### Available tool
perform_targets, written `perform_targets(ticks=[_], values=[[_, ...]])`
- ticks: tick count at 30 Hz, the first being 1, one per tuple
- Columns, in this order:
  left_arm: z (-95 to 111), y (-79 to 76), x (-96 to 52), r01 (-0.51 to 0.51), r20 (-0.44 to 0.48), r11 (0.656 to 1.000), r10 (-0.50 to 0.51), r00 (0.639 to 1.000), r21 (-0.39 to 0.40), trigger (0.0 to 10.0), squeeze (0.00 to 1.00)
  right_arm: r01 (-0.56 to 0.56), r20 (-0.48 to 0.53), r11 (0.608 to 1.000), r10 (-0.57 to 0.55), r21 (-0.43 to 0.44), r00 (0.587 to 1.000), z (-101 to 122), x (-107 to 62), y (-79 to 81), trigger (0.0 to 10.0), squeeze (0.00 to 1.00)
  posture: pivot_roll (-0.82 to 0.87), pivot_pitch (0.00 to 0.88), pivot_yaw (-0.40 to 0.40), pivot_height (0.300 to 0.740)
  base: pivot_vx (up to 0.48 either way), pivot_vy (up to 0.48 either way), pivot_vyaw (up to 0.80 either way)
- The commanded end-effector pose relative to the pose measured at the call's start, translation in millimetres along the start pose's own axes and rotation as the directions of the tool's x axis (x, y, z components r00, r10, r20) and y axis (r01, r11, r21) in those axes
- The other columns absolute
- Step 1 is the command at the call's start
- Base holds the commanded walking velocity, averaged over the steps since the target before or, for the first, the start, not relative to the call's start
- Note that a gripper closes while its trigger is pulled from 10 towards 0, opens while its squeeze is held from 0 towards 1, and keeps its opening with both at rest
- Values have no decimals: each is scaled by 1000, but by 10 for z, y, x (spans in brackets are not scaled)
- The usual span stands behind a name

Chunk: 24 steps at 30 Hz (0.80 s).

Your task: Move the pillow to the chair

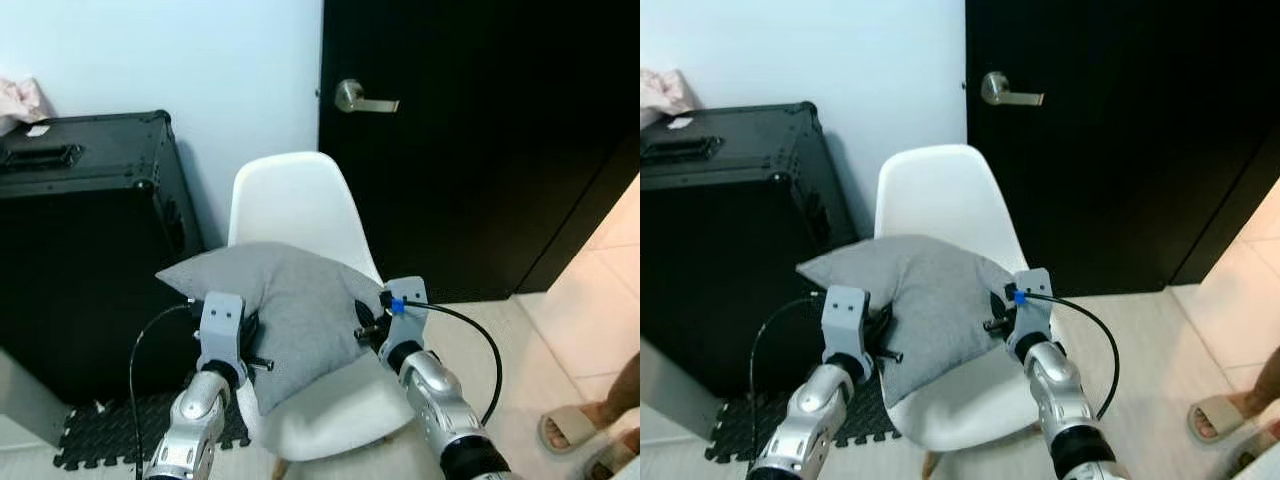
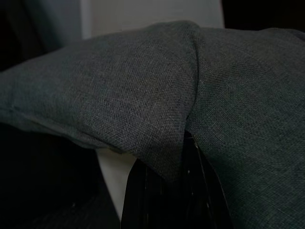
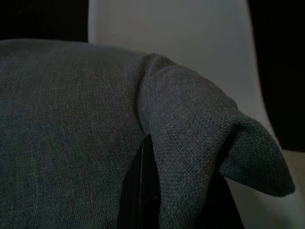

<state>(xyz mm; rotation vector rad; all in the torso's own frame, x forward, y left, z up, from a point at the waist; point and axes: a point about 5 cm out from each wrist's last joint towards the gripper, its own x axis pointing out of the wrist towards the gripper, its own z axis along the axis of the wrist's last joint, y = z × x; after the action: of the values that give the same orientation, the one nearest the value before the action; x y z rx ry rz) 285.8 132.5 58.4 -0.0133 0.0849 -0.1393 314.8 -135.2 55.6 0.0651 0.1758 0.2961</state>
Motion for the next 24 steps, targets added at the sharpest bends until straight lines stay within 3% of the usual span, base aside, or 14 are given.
perform_targets(ticks=[1,10,14,17,24], values=[[75,110,9,-47,36,999,46,998,22,10000,0,38,8,999,-38,-3,999,-3,-28,-72,10000,0,21,56,7,740,0,0,0],[107,119,8,-54,56,998,52,997,41,10000,0,33,11,999,-33,-5,999,11,-18,-69,10000,0,20,55,4,740,0,0,0],[116,118,9,-51,61,997,47,997,62,10000,0,32,11,999,-32,-4,999,12,-18,-64,10000,0,20,56,4,740,0,-480,0],[84,153,11,-91,39,996,91,995,6,10000,0,28,11,1000,-28,-5,1000,12,-15,-55,10000,0,19,57,2,740,0,0,0],[89,156,12,-87,43,996,87,995,11,10000,0,16,21,1000,-16,1,1000,36,-5,-49,10000,0,20,56,-2,740,0,0,0]])
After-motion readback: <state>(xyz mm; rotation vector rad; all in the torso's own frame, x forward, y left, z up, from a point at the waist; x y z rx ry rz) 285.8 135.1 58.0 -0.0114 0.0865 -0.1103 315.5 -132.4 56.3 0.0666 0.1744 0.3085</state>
